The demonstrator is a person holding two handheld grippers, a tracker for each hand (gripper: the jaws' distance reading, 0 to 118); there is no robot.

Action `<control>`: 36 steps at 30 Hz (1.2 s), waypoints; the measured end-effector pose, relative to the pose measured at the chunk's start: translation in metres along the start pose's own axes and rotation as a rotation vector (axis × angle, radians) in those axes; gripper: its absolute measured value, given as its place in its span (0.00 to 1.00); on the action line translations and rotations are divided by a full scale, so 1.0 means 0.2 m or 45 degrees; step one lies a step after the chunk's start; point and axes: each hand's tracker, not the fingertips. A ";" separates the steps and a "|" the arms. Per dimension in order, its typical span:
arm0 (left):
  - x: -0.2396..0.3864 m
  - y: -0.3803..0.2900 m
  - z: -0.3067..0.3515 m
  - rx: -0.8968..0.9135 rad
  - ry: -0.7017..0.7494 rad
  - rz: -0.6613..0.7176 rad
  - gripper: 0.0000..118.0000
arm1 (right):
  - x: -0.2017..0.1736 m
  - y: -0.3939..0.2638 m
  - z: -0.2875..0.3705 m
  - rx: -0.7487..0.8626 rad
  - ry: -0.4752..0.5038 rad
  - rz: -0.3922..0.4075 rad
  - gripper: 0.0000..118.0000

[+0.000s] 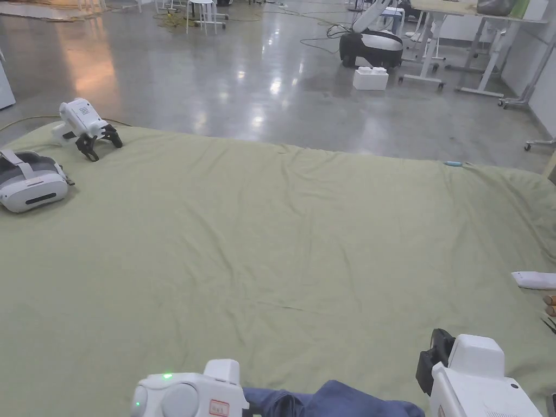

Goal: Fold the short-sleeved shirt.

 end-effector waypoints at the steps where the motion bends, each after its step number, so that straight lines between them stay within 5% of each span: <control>1: 0.01 -0.01 -0.02 -0.031 -0.035 -0.004 0.02 | 0.00 0.00 0.00 -0.002 -0.002 0.004 0.00; 6: 0.06 -0.08 -0.08 -0.046 -0.266 0.121 0.02 | 0.01 -0.01 0.01 -0.005 -0.004 0.009 0.00; 16: 0.05 -0.08 -0.04 0.014 -0.189 0.051 0.04 | -0.01 -0.03 0.00 -0.028 0.009 0.012 0.00; 23: -0.35 0.05 0.47 0.277 -0.199 0.050 0.65 | -0.03 0.03 0.01 0.020 0.040 0.012 0.00; 32: -0.99 0.05 0.51 0.190 -0.219 0.244 0.72 | -0.06 0.04 -0.03 0.016 0.061 0.000 0.00; 36: -1.10 0.01 0.33 0.067 -0.439 0.343 0.72 | -0.08 0.02 -0.04 -0.004 0.067 -0.005 0.00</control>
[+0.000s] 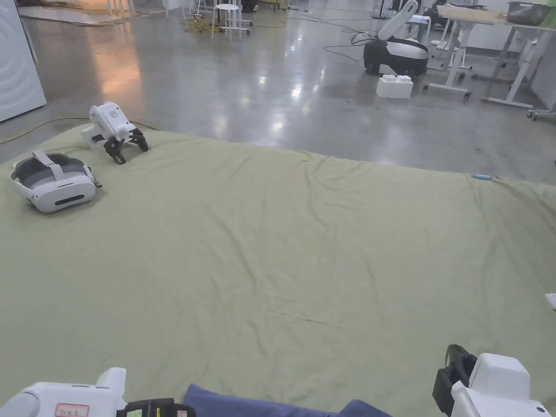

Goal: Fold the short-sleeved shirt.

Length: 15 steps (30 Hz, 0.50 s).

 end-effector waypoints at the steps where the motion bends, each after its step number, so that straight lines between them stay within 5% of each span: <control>1: -0.01 -0.02 -0.04 -0.022 -0.018 0.004 0.72 | 0.00 0.00 0.00 -0.005 0.001 -0.002 0.00; 7: -0.05 -0.05 -0.16 -0.010 -0.248 0.024 0.69 | -0.03 -0.01 0.00 -0.024 0.003 0.009 0.00; 9: -0.03 -0.06 -0.20 0.003 -0.211 0.003 0.50 | -0.03 -0.01 0.00 -0.029 0.005 0.010 0.00; 11: -0.01 -0.05 -0.23 -0.025 -0.090 -0.033 0.11 | -0.04 -0.01 0.00 -0.030 0.004 0.012 0.00; 13: 0.01 -0.07 -0.21 -0.031 0.007 -0.104 0.07 | -0.04 0.00 0.00 -0.031 0.005 0.014 0.00; 15: 0.06 -0.06 -0.16 0.014 -0.092 -0.074 0.05 | -0.05 0.00 0.00 -0.031 0.007 0.019 0.00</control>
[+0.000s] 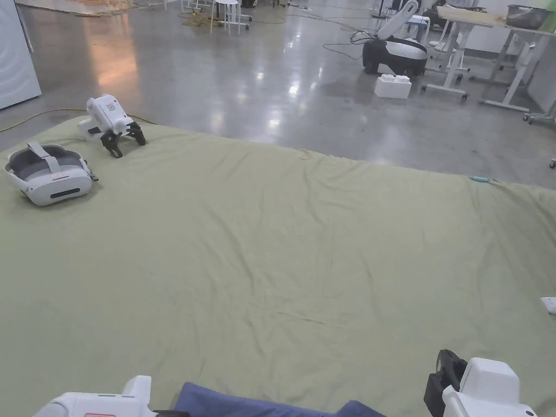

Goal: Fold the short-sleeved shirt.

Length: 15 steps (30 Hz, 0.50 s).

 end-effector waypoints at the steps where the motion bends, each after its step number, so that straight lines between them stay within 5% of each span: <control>1: 0.02 0.00 0.03 0.014 0.003 -0.004 0.05 | 0.00 0.00 0.00 0.000 0.000 0.003 0.00; 8: 0.24 0.13 0.48 0.180 0.171 -0.141 0.05 | 0.00 0.01 -0.02 -0.004 0.022 0.012 0.00; 15: 0.61 0.19 0.90 0.329 0.683 -0.271 0.05 | -0.03 0.00 -0.04 0.001 0.054 0.011 0.00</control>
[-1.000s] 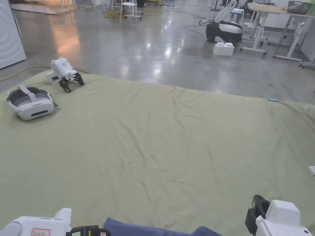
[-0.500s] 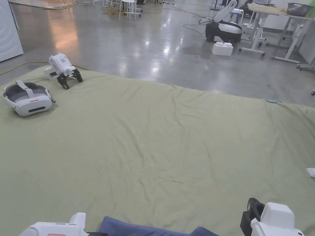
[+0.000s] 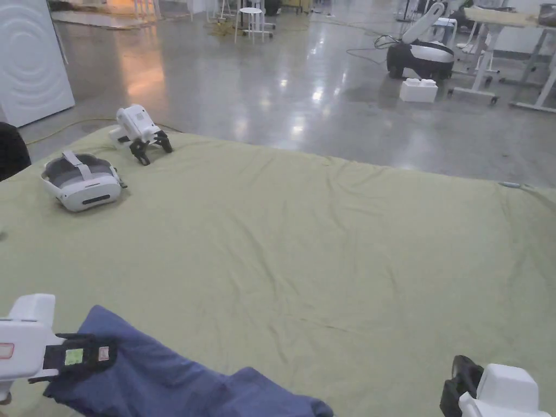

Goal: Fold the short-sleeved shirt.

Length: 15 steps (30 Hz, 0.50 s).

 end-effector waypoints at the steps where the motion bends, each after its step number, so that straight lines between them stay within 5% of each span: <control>1: 0.06 0.01 0.03 0.002 0.082 -0.050 0.05 | 0.00 0.00 0.00 0.001 0.004 -0.004 0.00; 5: 0.27 0.02 0.02 -0.031 0.224 -0.204 0.05 | -0.02 -0.01 0.00 0.000 0.017 -0.019 0.00; 15: 0.69 -0.06 -0.18 -0.124 0.013 -0.291 0.05 | 0.00 -0.04 0.01 -0.010 0.016 -0.027 0.00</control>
